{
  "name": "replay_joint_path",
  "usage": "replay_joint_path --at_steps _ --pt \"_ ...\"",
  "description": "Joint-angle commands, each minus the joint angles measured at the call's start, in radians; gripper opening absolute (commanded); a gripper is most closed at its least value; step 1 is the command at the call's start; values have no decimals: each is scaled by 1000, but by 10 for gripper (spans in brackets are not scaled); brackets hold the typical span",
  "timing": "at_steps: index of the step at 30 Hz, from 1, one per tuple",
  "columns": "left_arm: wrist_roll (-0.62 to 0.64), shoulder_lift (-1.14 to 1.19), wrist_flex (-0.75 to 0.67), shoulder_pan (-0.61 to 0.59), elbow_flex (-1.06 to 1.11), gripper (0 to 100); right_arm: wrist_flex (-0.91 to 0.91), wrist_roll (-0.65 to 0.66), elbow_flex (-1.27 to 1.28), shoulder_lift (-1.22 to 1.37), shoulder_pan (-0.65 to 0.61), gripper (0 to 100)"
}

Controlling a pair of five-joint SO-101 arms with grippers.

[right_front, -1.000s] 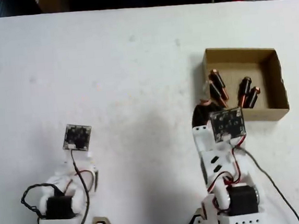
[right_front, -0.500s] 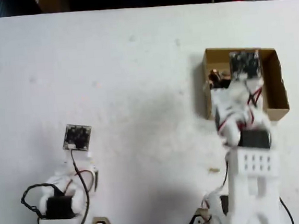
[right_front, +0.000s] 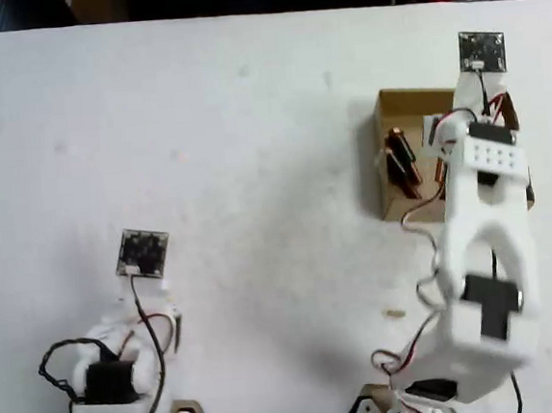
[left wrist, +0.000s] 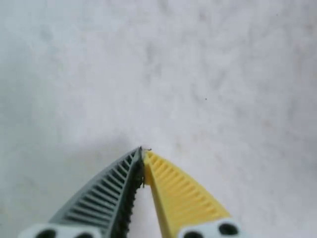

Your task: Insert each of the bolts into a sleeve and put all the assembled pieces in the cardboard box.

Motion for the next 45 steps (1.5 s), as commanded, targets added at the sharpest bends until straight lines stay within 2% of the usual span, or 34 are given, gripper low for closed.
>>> replay_joint_path --at_steps 1,3,6,9,18,28,37,41,45 --pt "5 -5 11 -8 -2 24 -24 12 -169 120 21 22" --pt "5 -5 11 -8 -2 24 -7 18 -226 182 19 26" --pt "5 -5 11 -8 -2 24 76 86 -319 249 1 85" --pt "5 -5 11 -8 -2 24 143 97 -397 294 -13 128" --pt "5 -5 11 -8 -2 24 160 97 -463 292 -41 106" --pt "5 -5 11 -8 -2 24 401 94 -457 -84 -88 105" --pt "5 -5 11 -8 -2 24 679 92 -456 -435 -257 104" --pt "5 -5 11 -8 -2 24 768 92 -456 -573 -332 19" --pt "5 -5 11 -8 -2 24 823 72 -456 -694 -366 25"
